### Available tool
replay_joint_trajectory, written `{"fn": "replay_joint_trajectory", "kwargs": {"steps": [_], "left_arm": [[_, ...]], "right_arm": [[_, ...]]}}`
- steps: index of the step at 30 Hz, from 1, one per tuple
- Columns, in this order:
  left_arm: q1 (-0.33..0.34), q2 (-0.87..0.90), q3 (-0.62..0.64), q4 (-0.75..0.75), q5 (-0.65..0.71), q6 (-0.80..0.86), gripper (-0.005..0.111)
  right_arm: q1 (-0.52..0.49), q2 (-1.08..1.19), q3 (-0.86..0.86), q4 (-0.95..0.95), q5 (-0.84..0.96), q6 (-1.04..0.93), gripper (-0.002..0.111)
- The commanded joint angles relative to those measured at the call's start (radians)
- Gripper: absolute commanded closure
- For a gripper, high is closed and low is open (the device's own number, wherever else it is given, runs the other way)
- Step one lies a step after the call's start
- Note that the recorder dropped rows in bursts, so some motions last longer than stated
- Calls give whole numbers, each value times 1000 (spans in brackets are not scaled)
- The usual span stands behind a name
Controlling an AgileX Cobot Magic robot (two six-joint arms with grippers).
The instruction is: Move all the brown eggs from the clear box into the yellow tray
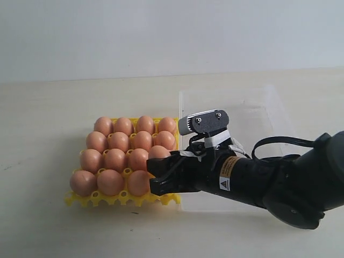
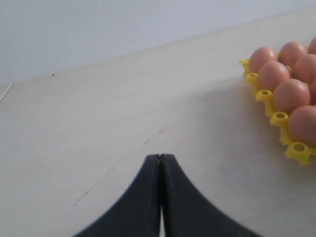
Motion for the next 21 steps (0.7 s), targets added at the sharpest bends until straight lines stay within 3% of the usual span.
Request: {"fn": "replay_joint_trajectory", "kwargs": {"steps": [1,11,14,17,21], "left_arm": [[-3,-6,-4,-2,-9,0,107],[-3,-6,-4,-2,-9,0,107],[-3,-6,-4,-2,-9,0,107],[-3,-6,-4,-2,-9,0,107],[-3,-6,-4,-2,-9,0,107]], "right_arm": [[-1,20,5,32,-49,-18,103],[-1,38,-13,47,-46,-18,87],[-1,45,-22,46,-44,-18,77],[-1,53,-22,46,-44,-11,60],[-1,53,-22,47,-42,-11,51]]}}
